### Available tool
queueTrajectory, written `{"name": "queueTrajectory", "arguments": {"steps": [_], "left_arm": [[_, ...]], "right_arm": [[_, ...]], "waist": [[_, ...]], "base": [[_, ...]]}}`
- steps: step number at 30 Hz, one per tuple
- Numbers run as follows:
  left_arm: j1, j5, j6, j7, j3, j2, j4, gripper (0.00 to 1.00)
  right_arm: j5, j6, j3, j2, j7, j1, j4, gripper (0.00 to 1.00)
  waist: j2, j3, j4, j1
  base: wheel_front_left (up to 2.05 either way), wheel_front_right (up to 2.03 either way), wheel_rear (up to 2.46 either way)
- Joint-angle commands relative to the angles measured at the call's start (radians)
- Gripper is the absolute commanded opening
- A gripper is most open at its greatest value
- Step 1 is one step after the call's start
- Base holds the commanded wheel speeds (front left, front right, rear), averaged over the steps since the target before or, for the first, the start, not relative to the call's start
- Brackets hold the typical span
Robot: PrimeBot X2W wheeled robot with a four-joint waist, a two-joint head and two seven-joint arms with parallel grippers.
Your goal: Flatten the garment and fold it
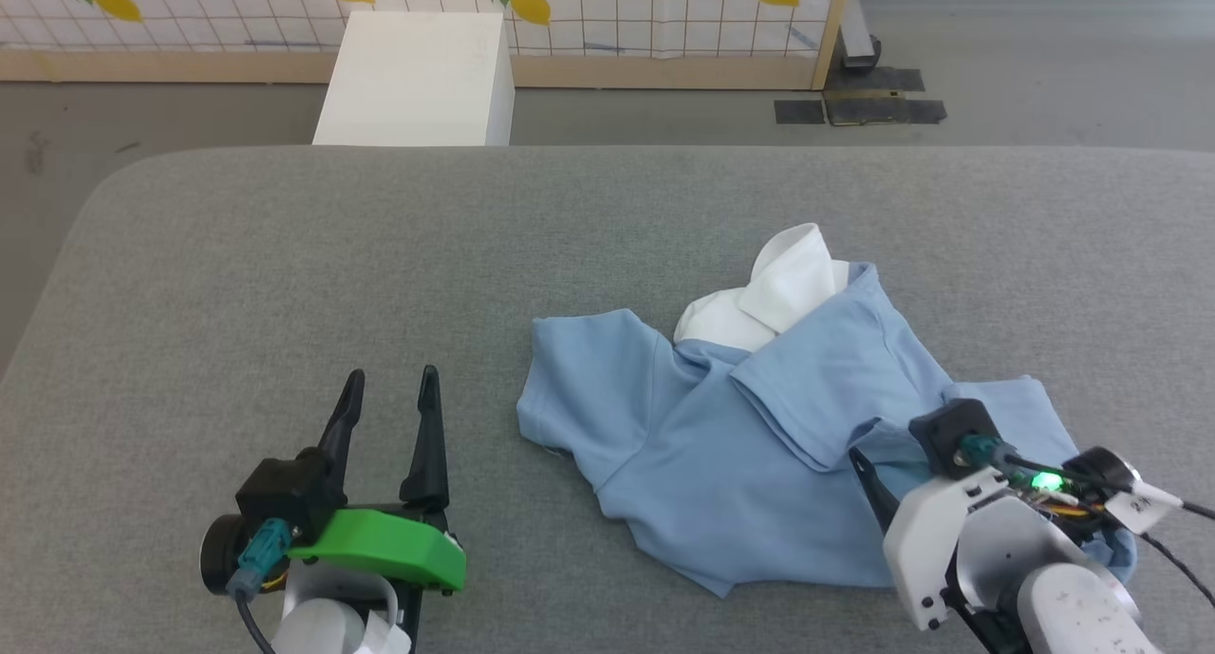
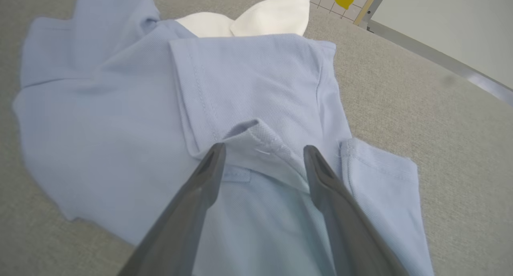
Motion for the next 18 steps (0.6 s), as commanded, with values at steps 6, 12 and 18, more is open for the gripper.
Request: {"name": "queueTrajectory", "arguments": {"steps": [6, 12, 18], "left_arm": [[-0.023, -0.011, -0.003, -0.004, -0.005, -0.002, 0.000, 1.00], [-0.029, -0.017, 0.002, -0.004, -0.011, -0.002, 0.000, 1.00], [-0.031, -0.021, 0.004, -0.004, -0.009, -0.002, -0.001, 1.00]], "right_arm": [[0.045, -0.002, 0.142, -0.111, 0.096, -0.104, 0.065, 0.79], [0.137, -0.002, 0.242, -0.194, 0.132, -0.175, 0.059, 0.00], [0.257, -0.002, 0.024, -0.094, -0.010, -0.203, 0.044, 0.00]], "waist": [[0.0000, 0.018, 0.019, 0.0000], [0.0000, 0.027, 0.025, 0.0000], [0.0000, 0.030, 0.022, 0.0000]], "base": [[0.00, 0.00, 0.00], [0.00, 0.00, 0.00], [0.00, 0.00, 0.00]]}}
